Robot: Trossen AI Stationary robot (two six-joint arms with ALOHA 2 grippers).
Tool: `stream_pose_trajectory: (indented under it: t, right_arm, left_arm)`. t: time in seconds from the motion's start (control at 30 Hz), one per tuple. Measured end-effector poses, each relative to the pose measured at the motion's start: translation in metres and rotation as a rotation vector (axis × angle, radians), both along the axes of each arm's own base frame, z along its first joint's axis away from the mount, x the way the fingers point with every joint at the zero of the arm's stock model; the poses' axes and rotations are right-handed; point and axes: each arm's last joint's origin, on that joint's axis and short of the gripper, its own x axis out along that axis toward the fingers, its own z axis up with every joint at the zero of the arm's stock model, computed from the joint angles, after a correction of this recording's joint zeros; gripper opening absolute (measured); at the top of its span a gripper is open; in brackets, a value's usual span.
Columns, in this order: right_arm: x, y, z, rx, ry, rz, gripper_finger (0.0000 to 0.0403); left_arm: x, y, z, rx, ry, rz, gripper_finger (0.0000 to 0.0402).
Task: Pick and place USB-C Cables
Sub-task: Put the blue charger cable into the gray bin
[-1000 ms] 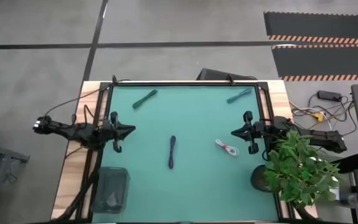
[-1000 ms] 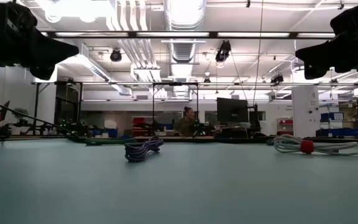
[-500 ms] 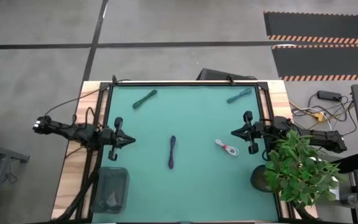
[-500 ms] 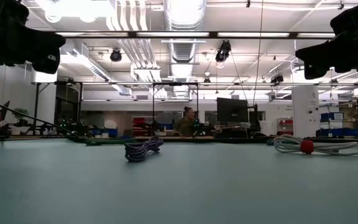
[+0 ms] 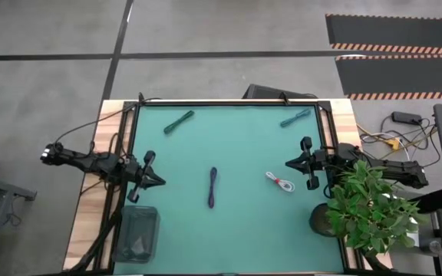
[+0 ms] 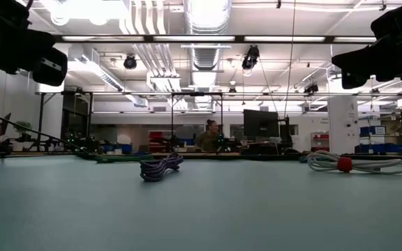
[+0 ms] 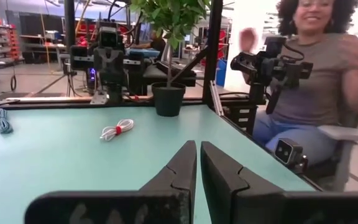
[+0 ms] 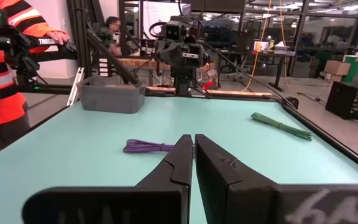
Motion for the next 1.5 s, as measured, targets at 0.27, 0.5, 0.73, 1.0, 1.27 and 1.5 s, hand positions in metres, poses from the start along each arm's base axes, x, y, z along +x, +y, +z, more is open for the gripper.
stream_pose_trajectory:
  t: [0.27, 0.5, 0.73, 1.0, 1.27, 1.5]
  right_arm:
    - [0.000, 0.000, 0.000, 0.000, 0.000, 0.000, 0.0009]
    - [0.000, 0.000, 0.000, 0.000, 0.000, 0.000, 0.0009]
    - [0.000, 0.000, 0.000, 0.000, 0.000, 0.000, 0.0009]
    - [0.000, 0.000, 0.000, 0.000, 0.000, 0.000, 0.0009]
    - [0.000, 0.000, 0.000, 0.000, 0.000, 0.000, 0.0009]
    - [0.000, 0.000, 0.001, 0.071, -0.001, 0.000, 0.0009]
  left_arm:
    - [0.002, 0.000, 0.006, -0.015, -0.055, 0.008, 0.0008]
    - [0.003, 0.000, 0.006, -0.013, -0.049, 0.007, 0.0008]
    - [0.002, 0.000, 0.006, -0.015, -0.055, 0.007, 0.0008]
    - [0.002, 0.000, 0.009, 0.003, -0.085, 0.008, 0.0008]
    - [-0.001, 0.000, 0.027, -0.048, -0.269, 0.011, 0.0008]
    - [-0.006, 0.002, 0.041, -0.088, -0.411, 0.013, 0.0008]
